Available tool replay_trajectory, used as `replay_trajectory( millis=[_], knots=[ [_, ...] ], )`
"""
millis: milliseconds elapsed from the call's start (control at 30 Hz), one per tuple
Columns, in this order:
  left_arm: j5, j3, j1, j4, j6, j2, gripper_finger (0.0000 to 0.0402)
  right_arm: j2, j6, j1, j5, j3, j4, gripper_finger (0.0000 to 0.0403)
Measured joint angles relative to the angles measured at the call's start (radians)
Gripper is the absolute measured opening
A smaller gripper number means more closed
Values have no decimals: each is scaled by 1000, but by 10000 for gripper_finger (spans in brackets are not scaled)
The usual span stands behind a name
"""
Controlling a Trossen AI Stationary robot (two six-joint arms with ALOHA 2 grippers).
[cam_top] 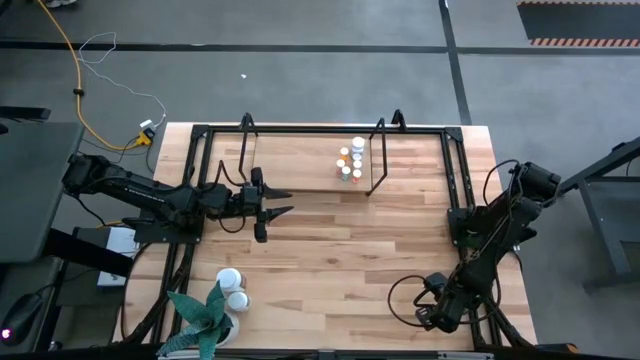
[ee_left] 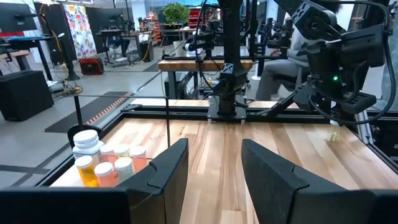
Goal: Pick and place medicine bottles onto shelf by color
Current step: Put the yellow pill bottle on the shelf
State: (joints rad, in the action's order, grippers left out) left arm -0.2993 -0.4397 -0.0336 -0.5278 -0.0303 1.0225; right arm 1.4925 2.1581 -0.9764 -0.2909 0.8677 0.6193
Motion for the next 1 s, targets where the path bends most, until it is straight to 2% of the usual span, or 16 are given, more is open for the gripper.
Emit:
replay_trajectory(
  millis=[500,833,1000],
  knots=[
    [0,0,0,0,0,0,140,0,18,0,0,0,12,184],
    [0,0,0,0,0,0,140,0,37,0,-1,0,11,122],
    [0,0,0,0,0,0,140,0,36,0,-5,0,11,109]
  ],
)
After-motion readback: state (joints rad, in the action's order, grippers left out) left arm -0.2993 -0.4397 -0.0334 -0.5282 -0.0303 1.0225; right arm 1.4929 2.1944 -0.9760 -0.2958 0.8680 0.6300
